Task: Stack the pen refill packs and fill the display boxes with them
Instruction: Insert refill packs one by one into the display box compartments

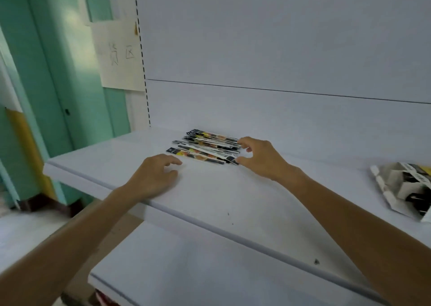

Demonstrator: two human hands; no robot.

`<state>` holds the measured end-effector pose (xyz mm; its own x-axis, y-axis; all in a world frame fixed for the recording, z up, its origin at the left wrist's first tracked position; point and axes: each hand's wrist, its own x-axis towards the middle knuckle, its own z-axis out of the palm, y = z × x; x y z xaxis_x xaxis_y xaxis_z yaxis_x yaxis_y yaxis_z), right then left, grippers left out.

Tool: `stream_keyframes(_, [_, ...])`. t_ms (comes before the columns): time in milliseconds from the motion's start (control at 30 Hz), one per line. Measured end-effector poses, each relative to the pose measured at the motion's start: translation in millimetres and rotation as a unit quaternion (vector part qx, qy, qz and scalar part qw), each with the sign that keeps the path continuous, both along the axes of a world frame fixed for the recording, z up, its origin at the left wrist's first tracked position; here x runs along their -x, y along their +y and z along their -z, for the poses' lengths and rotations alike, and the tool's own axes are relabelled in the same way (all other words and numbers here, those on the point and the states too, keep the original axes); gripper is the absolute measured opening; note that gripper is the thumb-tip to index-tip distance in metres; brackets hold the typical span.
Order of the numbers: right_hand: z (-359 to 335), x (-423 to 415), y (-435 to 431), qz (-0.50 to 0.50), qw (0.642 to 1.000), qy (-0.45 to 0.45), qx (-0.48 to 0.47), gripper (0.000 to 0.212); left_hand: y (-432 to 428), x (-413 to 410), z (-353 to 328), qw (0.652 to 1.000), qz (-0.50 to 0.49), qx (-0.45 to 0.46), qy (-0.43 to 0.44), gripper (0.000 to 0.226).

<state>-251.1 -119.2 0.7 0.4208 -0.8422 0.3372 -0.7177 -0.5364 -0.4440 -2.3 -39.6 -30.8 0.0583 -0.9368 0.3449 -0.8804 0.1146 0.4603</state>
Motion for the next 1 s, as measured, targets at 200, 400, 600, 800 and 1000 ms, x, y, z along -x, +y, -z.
stream_keyframes(200, [8, -48, -28, 0.026, 0.999, 0.045, 0.001, 0.024, -54, -61, -8, 0.999, 0.036, -0.018, -0.021, 0.028])
stream_keyframes(400, [12, -82, -56, 0.053, 0.997, 0.058, -0.022, 0.030, -102, -89, -6, 0.994, 0.105, -0.029, -0.026, 0.032])
stream_keyframes(600, [8, -89, -53, 0.046, 0.997, 0.040, -0.043, 0.036, -121, -92, -4, 0.980, 0.186, -0.047, -0.054, 0.032])
stream_keyframes(800, [-7, -82, -44, 0.070, 0.996, 0.045, 0.020, 0.031, -126, -84, -9, 0.974, 0.181, 0.011, -0.134, 0.032])
stream_keyframes(1000, [-3, -83, -33, 0.099, 0.991, 0.083, 0.018, 0.036, -132, -64, -15, 0.955, 0.231, -0.003, -0.188, 0.031])
